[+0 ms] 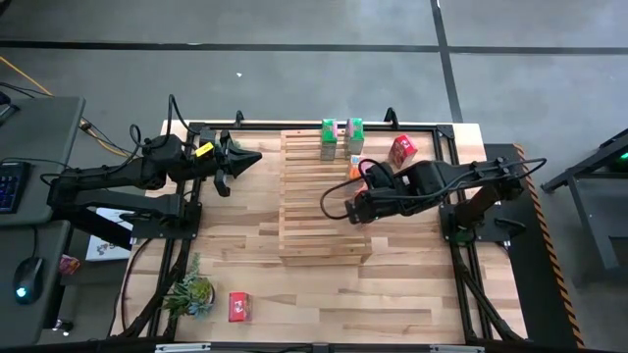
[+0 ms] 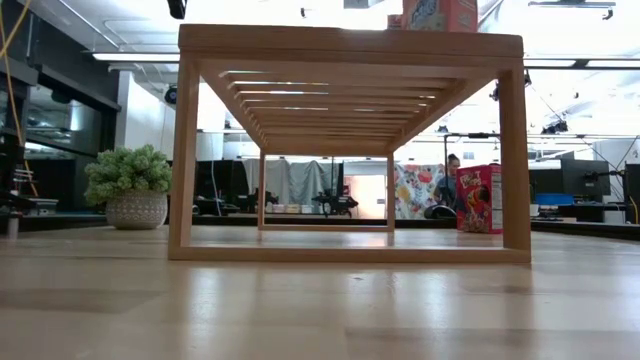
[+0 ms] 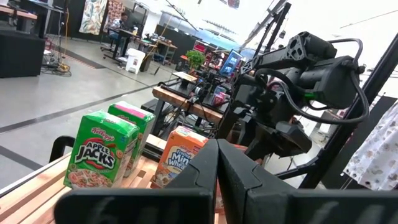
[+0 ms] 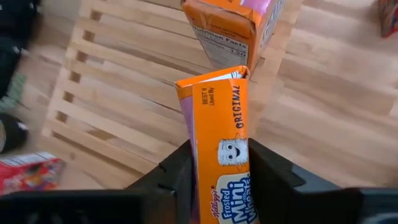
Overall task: Stack cereal on shelf
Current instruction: Put the orange cereal box on the shelf
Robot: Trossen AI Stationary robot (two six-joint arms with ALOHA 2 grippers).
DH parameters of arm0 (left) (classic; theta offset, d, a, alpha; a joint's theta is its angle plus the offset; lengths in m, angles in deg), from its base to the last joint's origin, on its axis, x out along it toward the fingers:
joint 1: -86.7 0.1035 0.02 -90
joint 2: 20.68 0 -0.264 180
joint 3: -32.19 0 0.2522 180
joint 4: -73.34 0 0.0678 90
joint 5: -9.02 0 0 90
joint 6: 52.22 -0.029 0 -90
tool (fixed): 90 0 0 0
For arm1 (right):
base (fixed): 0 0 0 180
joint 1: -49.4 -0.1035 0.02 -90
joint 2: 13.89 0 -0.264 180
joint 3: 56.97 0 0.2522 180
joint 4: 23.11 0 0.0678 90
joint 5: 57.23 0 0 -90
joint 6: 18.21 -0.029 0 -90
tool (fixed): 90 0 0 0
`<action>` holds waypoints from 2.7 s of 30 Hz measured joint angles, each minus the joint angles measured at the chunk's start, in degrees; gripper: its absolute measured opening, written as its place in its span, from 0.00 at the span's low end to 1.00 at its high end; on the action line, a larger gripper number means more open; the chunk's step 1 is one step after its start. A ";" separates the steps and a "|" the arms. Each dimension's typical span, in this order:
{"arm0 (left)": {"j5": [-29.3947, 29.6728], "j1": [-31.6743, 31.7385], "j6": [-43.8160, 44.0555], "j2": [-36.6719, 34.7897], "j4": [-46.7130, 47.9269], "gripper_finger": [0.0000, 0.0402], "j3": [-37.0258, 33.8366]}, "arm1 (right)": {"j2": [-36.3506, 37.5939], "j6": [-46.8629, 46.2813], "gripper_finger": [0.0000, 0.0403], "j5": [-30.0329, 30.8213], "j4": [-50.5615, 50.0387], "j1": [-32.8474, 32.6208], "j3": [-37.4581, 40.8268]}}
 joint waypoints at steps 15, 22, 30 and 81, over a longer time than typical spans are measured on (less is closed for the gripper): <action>0.00 0.00 0.00 0.01 -0.01 0.00 0.00 | -0.37 -9.85 0.27 4.55 -0.34 -0.02 0.00; 0.02 -0.01 -0.56 0.01 0.00 0.00 0.00 | -0.26 -5.97 0.27 3.34 11.41 -0.96 0.00; 0.00 0.01 -0.52 0.02 0.02 0.00 0.00 | -1.67 3.66 0.27 6.17 26.06 1.91 0.00; 0.00 0.01 0.07 0.02 0.37 0.00 0.00 | -2.95 4.53 0.48 16.04 14.96 7.13 0.00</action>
